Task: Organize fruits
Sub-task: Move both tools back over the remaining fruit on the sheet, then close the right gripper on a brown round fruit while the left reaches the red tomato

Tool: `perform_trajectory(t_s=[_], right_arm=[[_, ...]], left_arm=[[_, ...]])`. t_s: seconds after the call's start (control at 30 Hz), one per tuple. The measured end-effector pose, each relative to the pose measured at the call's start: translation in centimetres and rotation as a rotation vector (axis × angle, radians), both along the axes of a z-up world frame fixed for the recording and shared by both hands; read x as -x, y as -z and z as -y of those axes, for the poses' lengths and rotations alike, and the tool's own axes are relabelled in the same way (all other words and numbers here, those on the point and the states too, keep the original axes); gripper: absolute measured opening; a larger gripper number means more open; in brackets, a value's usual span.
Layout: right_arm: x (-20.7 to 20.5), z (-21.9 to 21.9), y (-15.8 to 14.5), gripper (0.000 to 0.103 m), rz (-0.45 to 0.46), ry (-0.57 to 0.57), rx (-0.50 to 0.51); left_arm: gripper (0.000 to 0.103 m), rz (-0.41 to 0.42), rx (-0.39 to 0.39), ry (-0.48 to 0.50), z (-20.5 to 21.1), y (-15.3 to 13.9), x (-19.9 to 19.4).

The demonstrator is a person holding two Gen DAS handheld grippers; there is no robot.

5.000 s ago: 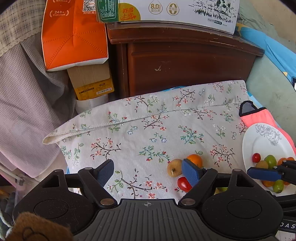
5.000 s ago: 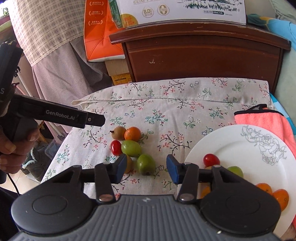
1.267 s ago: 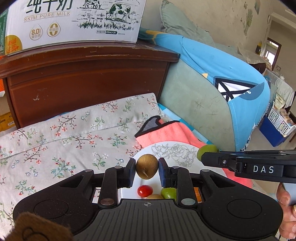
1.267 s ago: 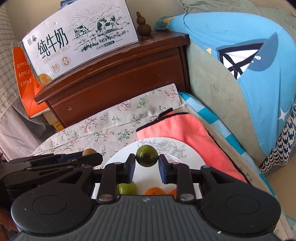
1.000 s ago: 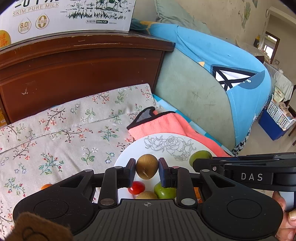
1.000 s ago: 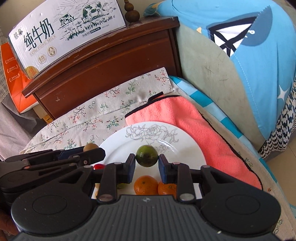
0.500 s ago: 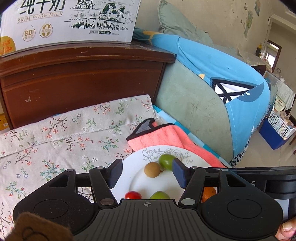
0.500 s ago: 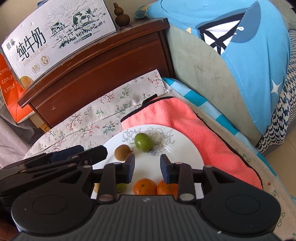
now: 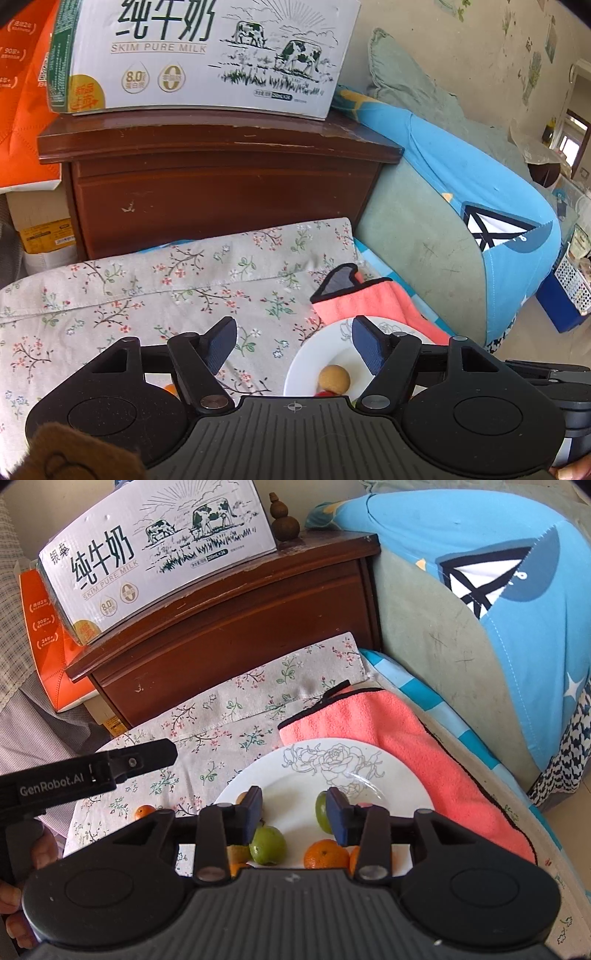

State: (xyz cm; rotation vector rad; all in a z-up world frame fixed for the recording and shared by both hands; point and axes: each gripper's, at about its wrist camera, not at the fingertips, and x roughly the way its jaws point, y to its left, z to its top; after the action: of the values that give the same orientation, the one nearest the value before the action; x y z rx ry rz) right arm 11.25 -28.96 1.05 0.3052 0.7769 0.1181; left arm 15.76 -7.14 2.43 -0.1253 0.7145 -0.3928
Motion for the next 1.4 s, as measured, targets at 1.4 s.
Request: perform_trajectory(t_s=[1.4], right_arm=[[0.5, -15.4, 4.4, 0.04, -0.031, -0.455, 0.056]], left_arm=[[0.083, -0.242, -0.236, -0.183, -11.0, 3.8, 1.3]])
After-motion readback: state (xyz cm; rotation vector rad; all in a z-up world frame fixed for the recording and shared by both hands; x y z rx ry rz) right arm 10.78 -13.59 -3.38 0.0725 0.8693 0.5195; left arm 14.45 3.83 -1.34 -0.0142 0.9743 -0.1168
